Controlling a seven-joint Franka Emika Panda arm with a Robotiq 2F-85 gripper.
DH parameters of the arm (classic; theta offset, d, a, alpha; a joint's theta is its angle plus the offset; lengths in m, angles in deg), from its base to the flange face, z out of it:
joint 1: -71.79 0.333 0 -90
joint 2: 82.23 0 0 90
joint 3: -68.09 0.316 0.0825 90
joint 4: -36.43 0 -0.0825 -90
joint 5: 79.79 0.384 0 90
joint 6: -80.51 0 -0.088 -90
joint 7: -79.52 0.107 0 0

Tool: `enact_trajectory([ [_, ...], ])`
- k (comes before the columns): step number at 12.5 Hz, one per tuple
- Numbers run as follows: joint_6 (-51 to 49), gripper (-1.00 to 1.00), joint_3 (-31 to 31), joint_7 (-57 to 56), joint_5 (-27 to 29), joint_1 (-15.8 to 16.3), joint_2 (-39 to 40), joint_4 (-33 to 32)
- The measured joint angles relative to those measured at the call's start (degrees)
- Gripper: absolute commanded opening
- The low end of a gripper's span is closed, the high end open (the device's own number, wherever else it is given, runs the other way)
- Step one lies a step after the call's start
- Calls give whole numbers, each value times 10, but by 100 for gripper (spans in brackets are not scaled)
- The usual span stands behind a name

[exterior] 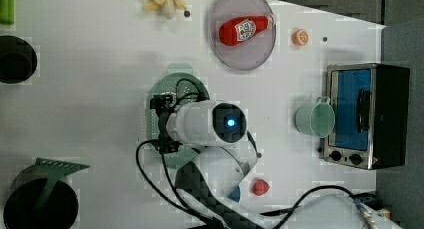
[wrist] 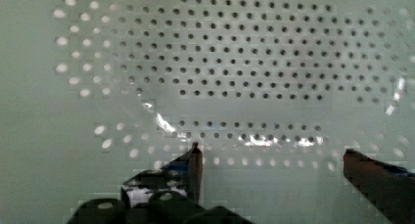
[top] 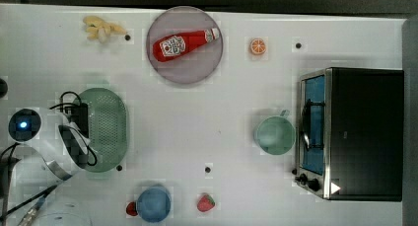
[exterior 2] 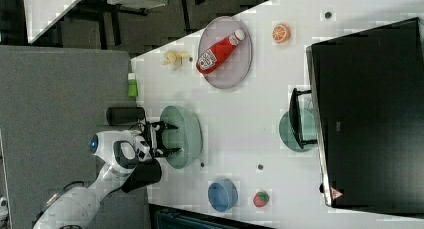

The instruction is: Drag strainer right to left.

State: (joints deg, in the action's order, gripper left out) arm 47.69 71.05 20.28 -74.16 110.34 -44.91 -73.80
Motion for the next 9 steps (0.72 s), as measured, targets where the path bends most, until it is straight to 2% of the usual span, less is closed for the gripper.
enact_trajectory([
  [6,-48,100,-5,11,10,2,10,13],
  [9,-160,100,-55,-51,12,23,-20,2],
])
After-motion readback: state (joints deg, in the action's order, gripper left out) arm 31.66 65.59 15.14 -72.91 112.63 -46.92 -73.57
